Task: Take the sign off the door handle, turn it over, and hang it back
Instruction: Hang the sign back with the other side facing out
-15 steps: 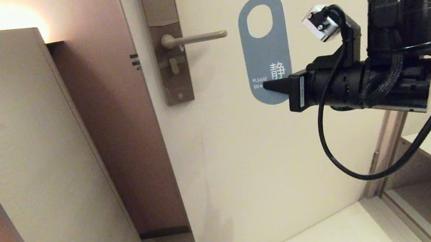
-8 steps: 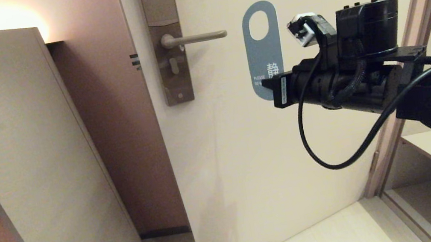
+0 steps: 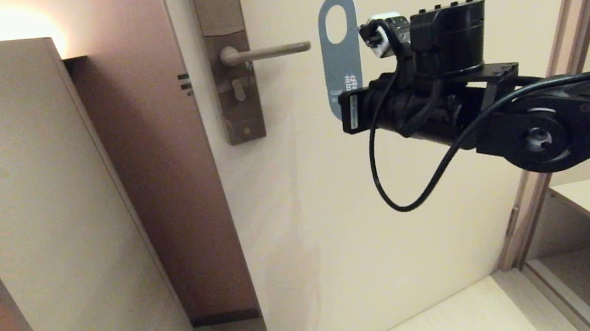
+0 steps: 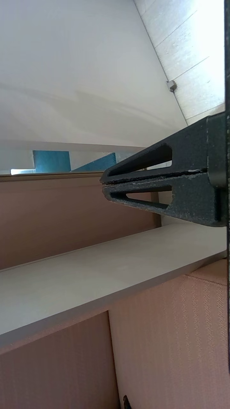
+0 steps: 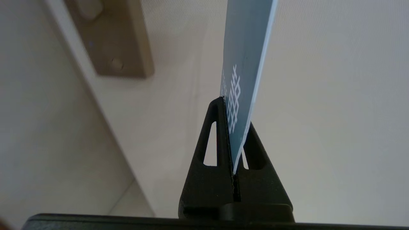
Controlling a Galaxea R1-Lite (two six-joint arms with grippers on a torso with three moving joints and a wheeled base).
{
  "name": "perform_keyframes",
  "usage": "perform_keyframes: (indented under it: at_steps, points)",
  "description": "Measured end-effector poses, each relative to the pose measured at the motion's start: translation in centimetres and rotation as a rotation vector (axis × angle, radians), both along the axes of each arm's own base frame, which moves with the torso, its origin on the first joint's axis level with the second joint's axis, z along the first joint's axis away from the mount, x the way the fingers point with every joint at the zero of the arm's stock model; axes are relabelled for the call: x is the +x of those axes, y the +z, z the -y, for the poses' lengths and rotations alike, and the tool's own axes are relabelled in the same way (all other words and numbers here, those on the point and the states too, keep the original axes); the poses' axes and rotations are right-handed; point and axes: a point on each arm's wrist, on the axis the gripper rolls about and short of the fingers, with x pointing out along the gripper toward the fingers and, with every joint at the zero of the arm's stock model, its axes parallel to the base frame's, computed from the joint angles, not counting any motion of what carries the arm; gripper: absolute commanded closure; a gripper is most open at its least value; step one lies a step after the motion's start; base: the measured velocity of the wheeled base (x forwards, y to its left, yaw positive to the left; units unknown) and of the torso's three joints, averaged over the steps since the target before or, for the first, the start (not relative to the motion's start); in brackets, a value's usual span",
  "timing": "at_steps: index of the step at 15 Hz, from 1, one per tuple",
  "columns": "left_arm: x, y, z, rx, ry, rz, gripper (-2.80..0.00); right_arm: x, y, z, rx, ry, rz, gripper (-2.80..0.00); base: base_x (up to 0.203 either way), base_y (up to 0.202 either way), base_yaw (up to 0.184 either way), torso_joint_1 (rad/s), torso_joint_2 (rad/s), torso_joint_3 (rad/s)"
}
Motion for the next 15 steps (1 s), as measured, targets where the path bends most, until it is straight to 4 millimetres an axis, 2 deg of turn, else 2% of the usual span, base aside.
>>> perform_keyframes:
  at_steps: [9, 11, 15]
  points:
    - [0.0, 0.0, 0.0, 0.001, 0.0, 0.0, 0.0, 1.4, -0.8, -1.3, 0.012, -0.061, 0.038, 0.0, 0.0, 0.0, 0.0, 0.0, 0.0, 0.0]
    - [0.0, 0.0, 0.0, 0.0, 0.0, 0.0, 0.0, 1.7, -0.5, -2.0, 0.032, -0.077, 0.094, 0.0, 0.0, 0.0, 0.0, 0.0, 0.0, 0.0]
    - [0.0, 0.0, 0.0, 0.0, -0.001, 0.0, 0.0, 1.8, -1.5, -3.8, 0.002, -0.069, 0.119, 0.0, 0.0, 0.0, 0.0, 0.0, 0.0, 0.0]
